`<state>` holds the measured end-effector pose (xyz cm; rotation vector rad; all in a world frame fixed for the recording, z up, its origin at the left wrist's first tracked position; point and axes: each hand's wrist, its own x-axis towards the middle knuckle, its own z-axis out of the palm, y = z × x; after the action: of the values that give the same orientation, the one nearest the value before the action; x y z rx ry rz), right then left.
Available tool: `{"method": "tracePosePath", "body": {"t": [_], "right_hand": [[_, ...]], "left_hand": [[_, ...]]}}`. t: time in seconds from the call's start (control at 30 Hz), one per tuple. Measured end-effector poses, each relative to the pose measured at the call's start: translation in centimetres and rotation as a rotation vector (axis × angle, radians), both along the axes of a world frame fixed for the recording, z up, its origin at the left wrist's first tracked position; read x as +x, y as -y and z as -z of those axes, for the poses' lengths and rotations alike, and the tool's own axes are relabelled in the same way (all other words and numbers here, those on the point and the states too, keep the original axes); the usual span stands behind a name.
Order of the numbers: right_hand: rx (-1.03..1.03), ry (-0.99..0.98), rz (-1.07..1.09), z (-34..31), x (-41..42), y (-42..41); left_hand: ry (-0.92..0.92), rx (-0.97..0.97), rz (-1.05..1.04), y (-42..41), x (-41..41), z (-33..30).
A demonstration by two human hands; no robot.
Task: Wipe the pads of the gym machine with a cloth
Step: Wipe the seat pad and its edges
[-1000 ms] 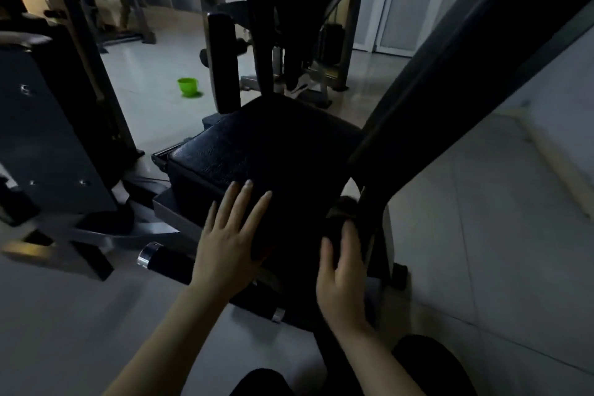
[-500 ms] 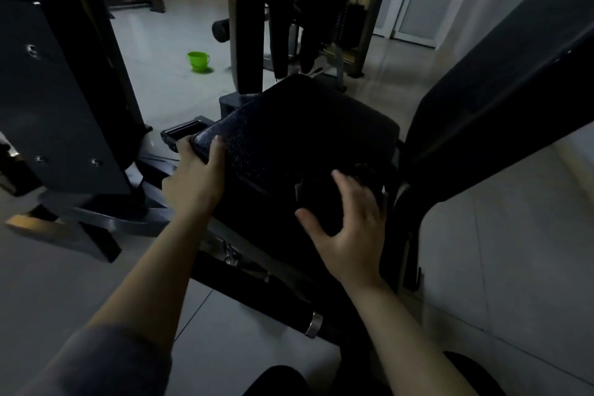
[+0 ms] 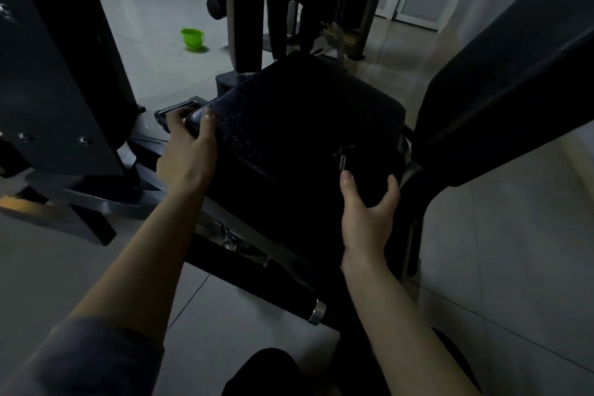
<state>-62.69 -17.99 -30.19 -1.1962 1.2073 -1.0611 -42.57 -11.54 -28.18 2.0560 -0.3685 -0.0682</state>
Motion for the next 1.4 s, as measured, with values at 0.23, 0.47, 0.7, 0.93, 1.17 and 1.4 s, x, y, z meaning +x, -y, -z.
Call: {"method": "tracePosePath", "body": {"t": [0.23, 0.47, 0.7, 0.93, 1.17, 1.4], "right_hand": [[-0.405, -0.487, -0.127, -0.2, -0.6, 0.1], [-0.768, -0.954, -0.712, -4.2, 4.5, 3.4], [-0.384, -1.040, -0.459, -5.3, 8.1, 13.2], [-0.656, -0.639, -0.648, -4.1, 4.1, 4.8], [-0.666, -0.650, -0.460, -4.3, -0.1, 1.9], [-0.262, -0.667, -0.713, -7.7, -0.6, 2.1]], "left_hand": [[0.081, 0.095, 0.015, 0.1, -0.7, 0.0], [0.085, 0.072, 0.038, -0.1, -1.2, -0.3], [0.124, 0.073, 0.024, 0.0, -0.4, 0.2], [0.112, 0.075, 0.032, 0.0, -0.1, 0.3], [0.262, 0.035, 0.039, -0.9, -1.3, -0.1], [0.255, 0.117, 0.385, -2.4, -11.4, -1.5]]}}
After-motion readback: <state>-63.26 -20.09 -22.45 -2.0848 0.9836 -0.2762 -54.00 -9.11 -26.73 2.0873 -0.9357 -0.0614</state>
